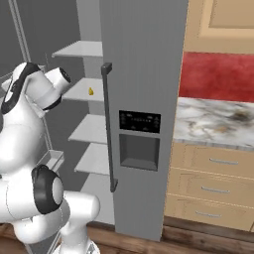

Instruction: Take the lemon wedge from the fridge and place it on the plate with fish on the dining counter.

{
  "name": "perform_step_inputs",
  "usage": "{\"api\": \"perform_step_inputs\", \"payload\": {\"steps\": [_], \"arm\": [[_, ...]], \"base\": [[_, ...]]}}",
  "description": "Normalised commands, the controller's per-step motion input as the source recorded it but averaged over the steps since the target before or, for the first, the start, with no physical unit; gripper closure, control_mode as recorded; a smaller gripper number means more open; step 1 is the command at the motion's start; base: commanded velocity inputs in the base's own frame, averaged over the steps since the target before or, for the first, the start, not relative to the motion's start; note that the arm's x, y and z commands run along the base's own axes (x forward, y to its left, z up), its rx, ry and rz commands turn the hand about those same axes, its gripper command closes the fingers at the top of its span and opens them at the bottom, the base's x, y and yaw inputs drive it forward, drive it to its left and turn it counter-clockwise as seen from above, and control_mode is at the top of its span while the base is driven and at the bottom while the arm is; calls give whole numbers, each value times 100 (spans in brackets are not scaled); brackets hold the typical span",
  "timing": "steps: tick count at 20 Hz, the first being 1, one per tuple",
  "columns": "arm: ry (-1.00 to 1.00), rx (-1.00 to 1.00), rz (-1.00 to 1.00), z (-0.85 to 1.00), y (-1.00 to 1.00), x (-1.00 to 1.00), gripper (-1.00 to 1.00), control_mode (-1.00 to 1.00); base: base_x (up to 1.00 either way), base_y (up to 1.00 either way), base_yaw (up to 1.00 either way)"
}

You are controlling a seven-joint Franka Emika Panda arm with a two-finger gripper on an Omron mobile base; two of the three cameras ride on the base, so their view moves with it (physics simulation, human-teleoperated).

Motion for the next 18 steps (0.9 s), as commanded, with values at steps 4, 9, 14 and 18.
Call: {"api": "perform_step_inputs", "payload": {"steps": [4,9,14,18], "arm": [[-12,-10,-9,0,10,-11,-100,-100],[-16,-24,-41,-65,86,63,-100,-100],[2,0,-31,-22,-15,-5,-100,-100],[-22,-1,-5,-7,-100,-100,-100,-100]], "base": [[0,0,0],[0,0,0],[0,0,0],[0,0,0]]}}
